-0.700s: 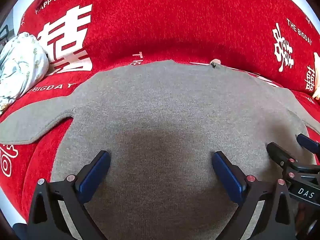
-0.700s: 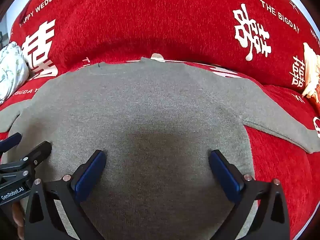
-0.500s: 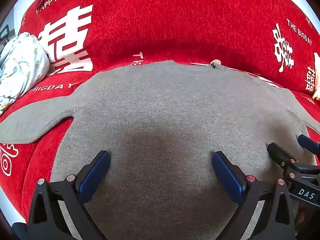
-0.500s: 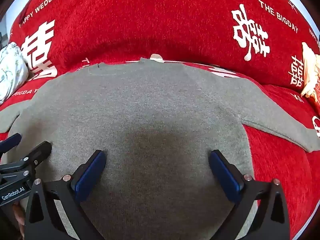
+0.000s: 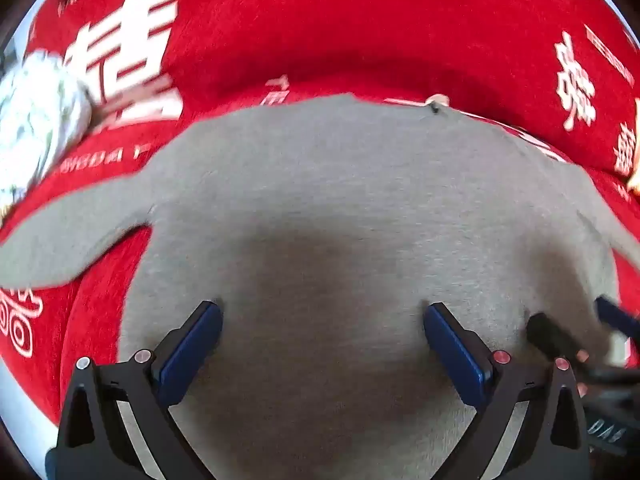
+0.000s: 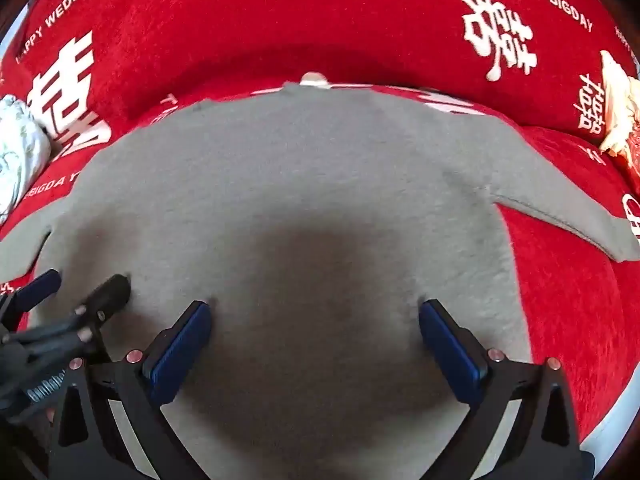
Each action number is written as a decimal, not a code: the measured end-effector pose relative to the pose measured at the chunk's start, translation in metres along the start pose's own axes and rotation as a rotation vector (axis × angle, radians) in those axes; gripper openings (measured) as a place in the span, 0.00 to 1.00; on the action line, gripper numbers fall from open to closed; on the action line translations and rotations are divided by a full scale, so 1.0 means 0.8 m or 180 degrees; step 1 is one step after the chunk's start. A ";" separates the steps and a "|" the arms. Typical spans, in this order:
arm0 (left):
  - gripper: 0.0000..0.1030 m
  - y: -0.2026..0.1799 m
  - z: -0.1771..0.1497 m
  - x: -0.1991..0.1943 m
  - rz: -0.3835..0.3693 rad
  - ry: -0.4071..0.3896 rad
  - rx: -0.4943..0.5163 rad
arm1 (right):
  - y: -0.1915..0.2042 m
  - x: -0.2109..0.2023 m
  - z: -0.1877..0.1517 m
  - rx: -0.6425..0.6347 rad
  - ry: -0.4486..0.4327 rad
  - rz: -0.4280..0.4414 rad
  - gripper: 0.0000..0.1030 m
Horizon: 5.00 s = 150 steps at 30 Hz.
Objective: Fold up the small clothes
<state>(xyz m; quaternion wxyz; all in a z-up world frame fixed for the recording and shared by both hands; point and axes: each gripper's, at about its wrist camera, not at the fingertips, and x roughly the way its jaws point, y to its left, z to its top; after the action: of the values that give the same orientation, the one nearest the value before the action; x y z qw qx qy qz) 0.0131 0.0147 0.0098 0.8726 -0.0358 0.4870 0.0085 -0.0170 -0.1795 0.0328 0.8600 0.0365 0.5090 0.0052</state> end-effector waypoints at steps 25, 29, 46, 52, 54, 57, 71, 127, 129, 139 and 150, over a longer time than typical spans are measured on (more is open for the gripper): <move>1.00 0.005 -0.019 0.000 0.0248 -0.0430 -0.0004 | 0.008 0.008 -0.023 -0.0276 -0.0497 -0.0052 1.00; 1.00 0.004 -0.012 0.002 0.0264 -0.0263 -0.0012 | 0.010 0.009 -0.018 -0.0299 -0.0402 -0.0079 1.00; 1.00 0.009 0.010 0.011 0.0150 0.0285 0.0002 | 0.014 0.021 0.012 -0.0313 0.0366 -0.0120 1.00; 1.00 0.009 0.025 0.019 0.0098 0.0585 0.0070 | 0.014 0.025 0.023 -0.0315 0.0508 -0.0073 1.00; 1.00 0.007 0.027 0.018 0.0113 0.0598 0.0080 | 0.012 0.024 0.027 -0.0326 0.0481 -0.0047 1.00; 1.00 0.009 0.031 0.013 0.0058 0.0614 0.0026 | 0.007 0.017 0.031 -0.0309 0.0400 -0.0055 1.00; 1.00 -0.019 0.057 -0.019 0.0186 0.0280 0.0073 | -0.023 -0.020 0.072 -0.0143 0.0007 -0.0037 1.00; 1.00 -0.280 0.077 -0.017 0.0105 0.0108 0.0908 | -0.325 -0.037 0.059 0.0982 -0.0261 -0.0459 1.00; 1.00 -0.295 0.076 -0.017 0.0098 0.0097 0.0961 | -0.345 -0.037 0.054 0.1074 -0.0251 -0.0495 1.00; 1.00 -0.347 0.076 -0.010 0.0029 0.0106 0.1116 | -0.426 -0.030 0.027 0.1414 -0.0204 -0.0636 1.00; 1.00 -0.386 0.074 0.003 -0.0001 0.0134 0.1233 | -0.515 -0.005 -0.009 0.1941 -0.0234 -0.0474 1.00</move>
<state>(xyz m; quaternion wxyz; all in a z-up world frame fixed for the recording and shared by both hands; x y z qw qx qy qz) 0.0805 -0.2895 0.0554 0.8528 0.1326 0.4977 -0.0862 -0.0368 -0.5903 0.0051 0.8252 0.2555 0.4570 -0.2119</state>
